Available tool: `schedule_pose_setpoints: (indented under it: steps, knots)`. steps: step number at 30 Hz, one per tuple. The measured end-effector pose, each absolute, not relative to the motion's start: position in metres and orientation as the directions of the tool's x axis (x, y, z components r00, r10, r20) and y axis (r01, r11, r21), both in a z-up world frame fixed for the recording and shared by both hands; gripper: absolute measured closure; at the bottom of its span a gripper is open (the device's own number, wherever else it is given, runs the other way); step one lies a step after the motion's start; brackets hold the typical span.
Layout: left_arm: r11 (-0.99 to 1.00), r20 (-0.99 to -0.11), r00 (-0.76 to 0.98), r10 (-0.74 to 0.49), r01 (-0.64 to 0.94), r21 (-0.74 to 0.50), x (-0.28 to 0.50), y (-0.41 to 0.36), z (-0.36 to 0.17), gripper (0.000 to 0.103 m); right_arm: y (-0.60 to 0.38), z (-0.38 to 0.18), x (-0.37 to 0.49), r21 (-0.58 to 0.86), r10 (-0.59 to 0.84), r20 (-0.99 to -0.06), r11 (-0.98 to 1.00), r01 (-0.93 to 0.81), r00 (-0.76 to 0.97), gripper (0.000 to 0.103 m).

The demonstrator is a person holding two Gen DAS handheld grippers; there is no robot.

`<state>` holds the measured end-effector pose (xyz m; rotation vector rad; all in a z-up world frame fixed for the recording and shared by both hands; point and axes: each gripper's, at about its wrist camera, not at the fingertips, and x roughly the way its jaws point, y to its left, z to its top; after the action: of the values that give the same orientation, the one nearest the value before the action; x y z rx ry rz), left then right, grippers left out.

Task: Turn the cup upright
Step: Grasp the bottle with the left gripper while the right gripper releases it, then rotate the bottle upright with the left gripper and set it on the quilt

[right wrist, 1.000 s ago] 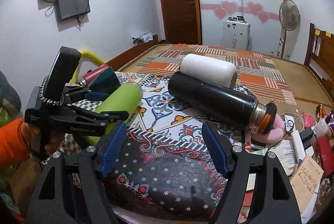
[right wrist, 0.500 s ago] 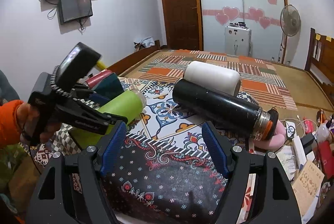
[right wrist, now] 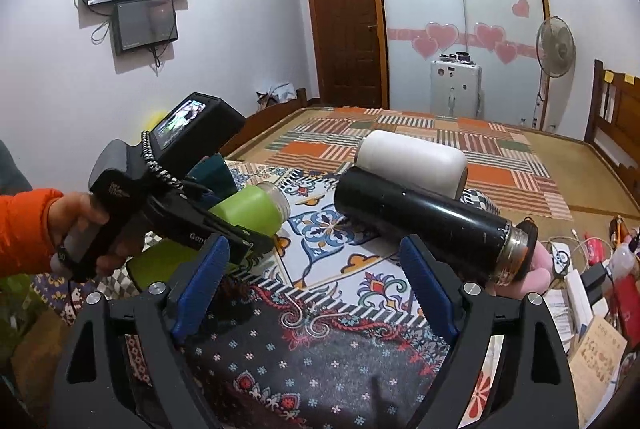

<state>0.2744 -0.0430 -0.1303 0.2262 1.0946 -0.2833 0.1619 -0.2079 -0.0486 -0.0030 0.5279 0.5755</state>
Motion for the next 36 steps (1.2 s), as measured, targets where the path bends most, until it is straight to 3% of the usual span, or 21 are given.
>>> schedule_pose_setpoints:
  steps: [9,18,36]
  knots:
    - [0.938,-0.782,0.599,-0.172,0.341,0.054,0.214,-0.031,-0.061,0.041,-0.209,-0.037,0.155,0.162,0.53,-0.438,0.841,-0.517,0.726,0.017]
    - [0.944,-0.687,0.688,-0.232,0.329,0.011,0.188,-0.017,-0.03,0.041,-0.203,-0.025,0.148,0.154,0.53,-0.405,0.843,-0.516,0.745,0.016]
    - [0.94,-0.684,0.679,-0.267,0.341,-0.028,0.205,-0.026,-0.058,0.04,-0.201,-0.029,0.149,0.15,0.518,-0.414,0.85,-0.506,0.748,0.015]
